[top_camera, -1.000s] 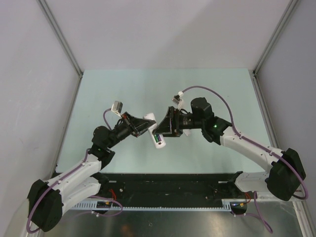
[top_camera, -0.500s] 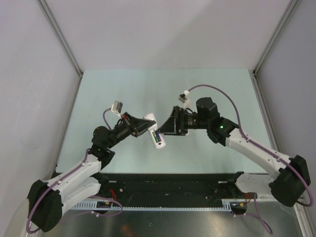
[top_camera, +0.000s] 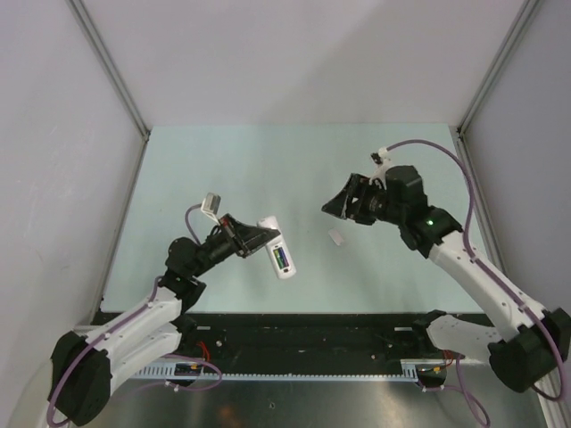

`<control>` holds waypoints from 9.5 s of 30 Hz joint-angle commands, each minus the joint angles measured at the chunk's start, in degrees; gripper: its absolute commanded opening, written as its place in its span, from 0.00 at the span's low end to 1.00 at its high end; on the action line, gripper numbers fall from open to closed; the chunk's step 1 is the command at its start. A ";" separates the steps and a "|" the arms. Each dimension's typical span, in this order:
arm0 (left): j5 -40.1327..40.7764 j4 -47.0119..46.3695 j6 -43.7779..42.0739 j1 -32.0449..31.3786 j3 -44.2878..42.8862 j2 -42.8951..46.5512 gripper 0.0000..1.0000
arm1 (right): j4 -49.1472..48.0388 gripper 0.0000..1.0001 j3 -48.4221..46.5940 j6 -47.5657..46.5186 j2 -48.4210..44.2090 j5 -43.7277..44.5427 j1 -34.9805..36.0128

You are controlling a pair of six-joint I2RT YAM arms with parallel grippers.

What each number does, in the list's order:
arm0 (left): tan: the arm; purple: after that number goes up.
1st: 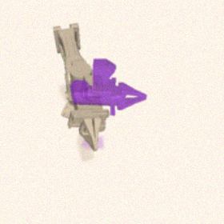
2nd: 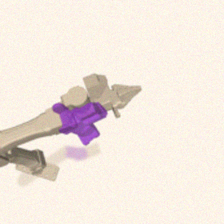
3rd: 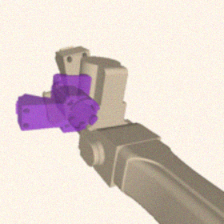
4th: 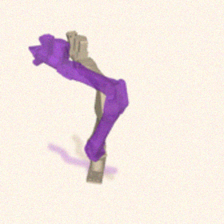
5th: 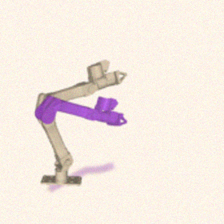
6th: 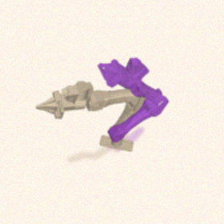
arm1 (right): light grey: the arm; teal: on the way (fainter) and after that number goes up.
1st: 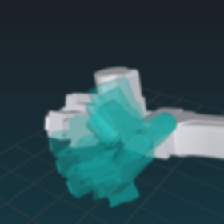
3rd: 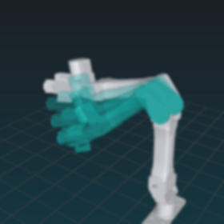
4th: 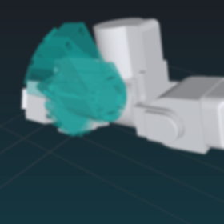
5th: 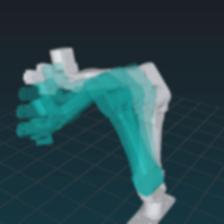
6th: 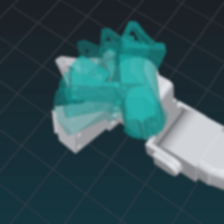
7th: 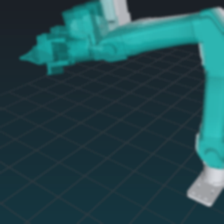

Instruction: Load the batteries into the remote control

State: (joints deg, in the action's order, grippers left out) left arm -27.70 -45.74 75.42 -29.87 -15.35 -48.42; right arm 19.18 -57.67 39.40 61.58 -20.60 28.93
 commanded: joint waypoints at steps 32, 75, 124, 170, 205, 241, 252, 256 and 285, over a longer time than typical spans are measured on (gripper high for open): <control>-4.11 6.27 -9.15 0.69 3.75 8.08 0.00 | 6.31 0.56 -9.04 -26.39 42.30 29.22 5.52; -2.54 6.63 -9.76 0.78 -0.72 2.81 0.00 | 9.65 0.00 -9.22 -17.17 30.37 31.94 9.65; 20.15 6.80 -19.43 -6.96 -5.04 -1.68 0.00 | 36.19 0.00 -37.60 -12.15 26.74 26.31 32.60; 19.88 6.89 -19.52 -9.51 -4.86 0.17 0.00 | 35.40 0.00 -40.06 -13.21 28.95 27.19 30.93; 25.42 20.94 -15.91 -9.24 5.07 24.76 0.00 | 23.37 0.45 1.86 -3.01 16.63 31.05 54.99; 27.18 32.90 -18.38 -9.24 4.10 30.67 0.00 | 15.01 0.25 14.16 3.40 23.67 30.88 64.06; 27.53 32.90 -18.64 -9.33 3.31 30.67 0.00 | 17.91 0.00 13.90 6.04 13.13 35.45 57.74; 27.62 32.99 -18.81 -9.24 2.52 30.76 0.00 | 17.21 0.00 12.41 4.82 6.46 36.42 50.56; 29.28 31.85 -21.89 -9.07 -0.73 27.33 0.00 | -25.86 0.02 1.51 -6.96 40.46 -2.96 -0.80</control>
State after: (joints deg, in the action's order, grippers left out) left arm 1.30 -11.07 54.35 -38.98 -15.00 -20.86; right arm -8.64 -54.24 35.07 100.86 -23.27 28.77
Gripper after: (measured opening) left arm 0.253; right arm 0.007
